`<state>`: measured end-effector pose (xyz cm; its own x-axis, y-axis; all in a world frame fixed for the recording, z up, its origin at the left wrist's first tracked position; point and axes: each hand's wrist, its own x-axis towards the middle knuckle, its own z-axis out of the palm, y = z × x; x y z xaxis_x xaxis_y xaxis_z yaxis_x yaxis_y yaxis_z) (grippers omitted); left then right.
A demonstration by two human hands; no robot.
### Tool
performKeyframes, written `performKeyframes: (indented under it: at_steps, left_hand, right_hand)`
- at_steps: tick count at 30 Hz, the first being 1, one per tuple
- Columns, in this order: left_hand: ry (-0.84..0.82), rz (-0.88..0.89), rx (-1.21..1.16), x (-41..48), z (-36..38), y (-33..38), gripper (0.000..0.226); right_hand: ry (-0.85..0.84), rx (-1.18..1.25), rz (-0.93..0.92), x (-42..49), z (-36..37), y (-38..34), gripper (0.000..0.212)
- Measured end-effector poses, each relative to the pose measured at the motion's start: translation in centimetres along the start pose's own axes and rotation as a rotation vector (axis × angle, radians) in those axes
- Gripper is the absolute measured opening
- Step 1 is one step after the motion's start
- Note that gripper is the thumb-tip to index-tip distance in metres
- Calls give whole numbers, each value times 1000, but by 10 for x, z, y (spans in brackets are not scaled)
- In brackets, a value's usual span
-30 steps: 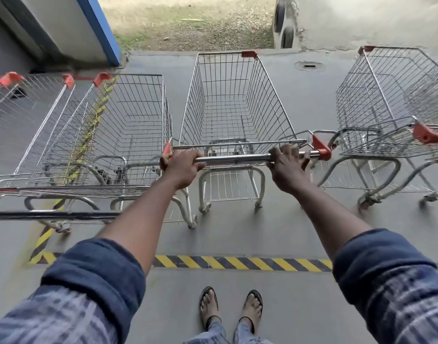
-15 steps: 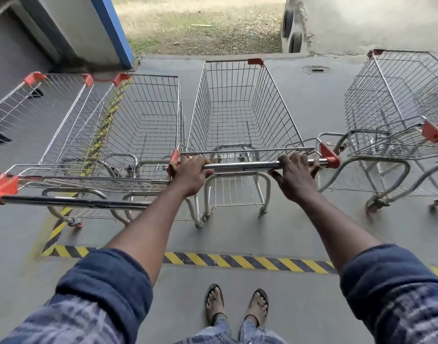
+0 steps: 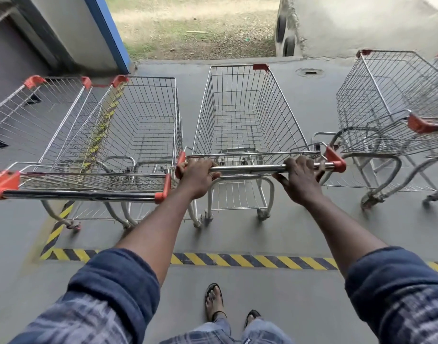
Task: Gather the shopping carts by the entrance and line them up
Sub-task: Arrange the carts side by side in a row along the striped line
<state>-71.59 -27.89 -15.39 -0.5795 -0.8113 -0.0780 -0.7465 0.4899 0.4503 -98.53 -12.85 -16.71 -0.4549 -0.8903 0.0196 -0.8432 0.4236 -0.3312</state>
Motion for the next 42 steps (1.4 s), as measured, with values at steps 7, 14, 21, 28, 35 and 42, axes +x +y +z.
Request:
performKeyframes:
  at_steps: [7,14,21,28,35,42]
  left_hand:
    - [4,3,-56,-17,6,10,27]
    - [26,2,-43,-42,10,22,27]
    - [8,-11,-49,-64,11,31,30]
    - [6,-6,-13,-77,5,22,26]
    - [9,-6,-76,-82,10,16,28]
    - [-14,6,-19,-90,9,15,28]
  right_hand:
    - [-42,34,-8,-16,1,15,45]
    - [-11,16,-27,-39,-4,22,48]
    - [-54,66,6,-61,-8,23,49]
    - [-89,84,25,-79,-4,17,53]
    - [-96,117,52,-95,-15,5,50]
    - [-99,125,38,-103,-18,3,46]
